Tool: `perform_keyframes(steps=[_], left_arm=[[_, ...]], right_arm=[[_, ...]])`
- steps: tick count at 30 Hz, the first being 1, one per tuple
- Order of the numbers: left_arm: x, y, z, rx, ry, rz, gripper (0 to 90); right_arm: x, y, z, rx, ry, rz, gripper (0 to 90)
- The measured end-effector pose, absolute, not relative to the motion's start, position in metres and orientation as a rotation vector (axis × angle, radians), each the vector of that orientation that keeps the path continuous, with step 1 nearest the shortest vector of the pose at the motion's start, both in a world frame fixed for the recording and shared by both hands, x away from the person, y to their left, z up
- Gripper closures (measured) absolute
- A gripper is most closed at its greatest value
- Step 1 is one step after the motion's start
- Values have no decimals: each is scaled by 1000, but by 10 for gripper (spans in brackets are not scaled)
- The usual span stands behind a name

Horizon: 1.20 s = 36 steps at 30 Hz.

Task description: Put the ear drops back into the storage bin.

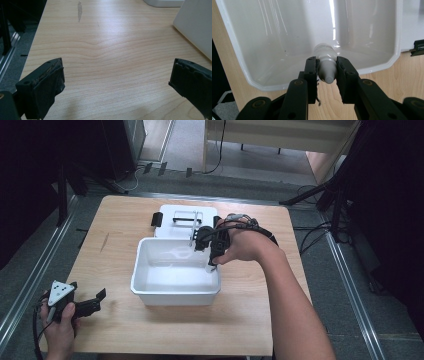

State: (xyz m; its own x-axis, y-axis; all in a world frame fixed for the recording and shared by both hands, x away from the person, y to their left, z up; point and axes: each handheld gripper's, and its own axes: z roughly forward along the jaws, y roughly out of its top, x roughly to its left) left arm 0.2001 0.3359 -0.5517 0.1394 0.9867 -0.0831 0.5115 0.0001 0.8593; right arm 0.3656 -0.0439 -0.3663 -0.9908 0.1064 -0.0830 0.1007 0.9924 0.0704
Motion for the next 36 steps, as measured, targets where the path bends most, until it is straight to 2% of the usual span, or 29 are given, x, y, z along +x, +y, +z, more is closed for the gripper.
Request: perform_keyframes(steps=[36], left_arm=[[200, 336, -552, 1621, 1475, 753, 2]], right_arm=[[373, -34, -399, 153, 3068, 3, 723]])
